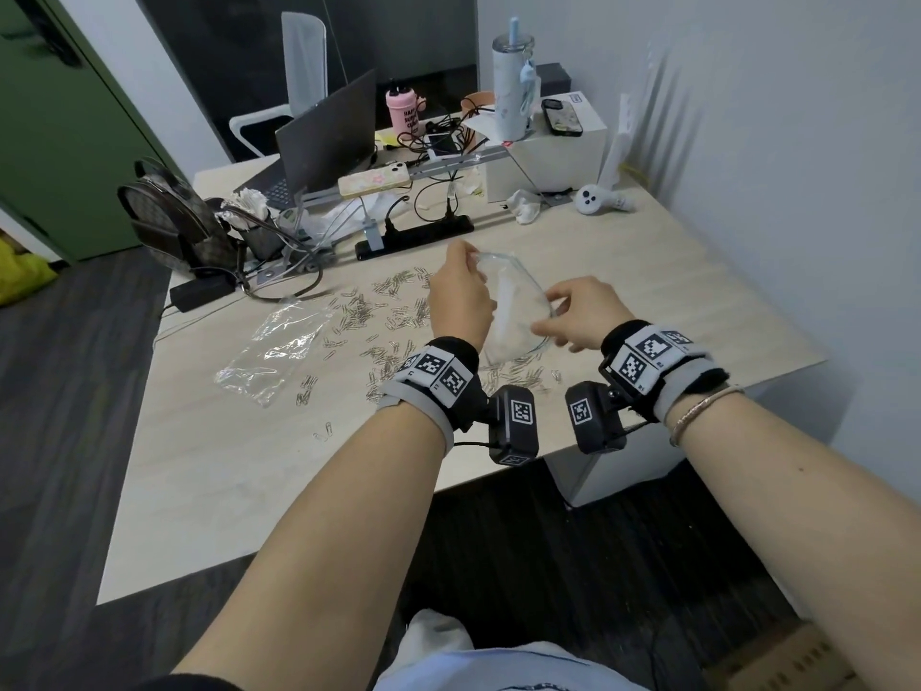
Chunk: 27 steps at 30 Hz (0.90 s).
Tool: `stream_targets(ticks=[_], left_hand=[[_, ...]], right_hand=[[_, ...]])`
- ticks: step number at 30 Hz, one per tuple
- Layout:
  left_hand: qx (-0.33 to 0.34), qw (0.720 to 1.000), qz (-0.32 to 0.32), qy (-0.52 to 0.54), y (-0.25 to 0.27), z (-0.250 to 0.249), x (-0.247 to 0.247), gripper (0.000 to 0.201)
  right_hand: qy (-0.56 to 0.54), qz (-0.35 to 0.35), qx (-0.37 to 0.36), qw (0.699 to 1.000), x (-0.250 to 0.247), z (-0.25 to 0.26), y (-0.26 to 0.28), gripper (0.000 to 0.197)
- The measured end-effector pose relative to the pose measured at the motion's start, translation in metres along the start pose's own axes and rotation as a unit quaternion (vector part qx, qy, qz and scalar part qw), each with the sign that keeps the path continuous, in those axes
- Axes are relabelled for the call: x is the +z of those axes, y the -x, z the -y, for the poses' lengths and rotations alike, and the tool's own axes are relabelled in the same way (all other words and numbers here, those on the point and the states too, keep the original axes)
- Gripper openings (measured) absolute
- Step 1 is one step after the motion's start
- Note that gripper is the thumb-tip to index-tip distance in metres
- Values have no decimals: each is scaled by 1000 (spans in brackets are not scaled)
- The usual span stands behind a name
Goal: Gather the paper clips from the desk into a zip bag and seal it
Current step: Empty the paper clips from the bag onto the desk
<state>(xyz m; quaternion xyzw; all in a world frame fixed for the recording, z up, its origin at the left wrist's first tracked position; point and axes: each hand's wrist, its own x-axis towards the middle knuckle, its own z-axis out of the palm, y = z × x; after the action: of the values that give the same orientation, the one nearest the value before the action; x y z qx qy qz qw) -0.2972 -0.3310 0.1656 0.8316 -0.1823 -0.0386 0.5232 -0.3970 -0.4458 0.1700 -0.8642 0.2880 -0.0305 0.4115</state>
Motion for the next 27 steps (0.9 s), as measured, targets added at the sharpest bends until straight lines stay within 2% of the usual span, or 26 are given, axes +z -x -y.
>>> stream_targets(ticks=[1,3,7,10,13,16,18,20,23,25,27], left_hand=[[-4,1000,3,8,0,-1,-2,21],[-4,1000,7,2,-2,-1,-5,27],[6,997,75,-22,2,-4,-6,45],[-27,994,78,-68,1,-1,-12,57],[-42,993,40,-105,-1,-1,-16,51],[-25,996,16,-82,-3,-3,-19,39],[-24,997,-3,-72,-4,-4,-21,38],[-34,997,-8,-67,-5,-5,-22,37],[-33,998,7,-48,-10,-8,-21,30],[-6,999,38,-20,-11,-9,-19,26],[21,992,121,-31,-9,-12,-18,26]], right_hand=[[-1,20,13,1000,1,0,1,33],[-29,14,22,999,2,-1,0,23],[-83,-101,-2,991,-5,-4,-4,4],[-72,-175,-1,982,-17,-8,-13,18],[-73,-217,-27,973,-20,-5,-17,32],[-80,-231,-78,967,-16,1,-14,32],[-59,-248,-115,960,-15,3,-13,28],[-73,-242,-154,955,-14,6,-12,23],[-58,-155,-185,969,-10,9,-13,39],[10,-84,-156,984,-6,6,-15,50],[33,-68,-91,993,-3,1,-17,50]])
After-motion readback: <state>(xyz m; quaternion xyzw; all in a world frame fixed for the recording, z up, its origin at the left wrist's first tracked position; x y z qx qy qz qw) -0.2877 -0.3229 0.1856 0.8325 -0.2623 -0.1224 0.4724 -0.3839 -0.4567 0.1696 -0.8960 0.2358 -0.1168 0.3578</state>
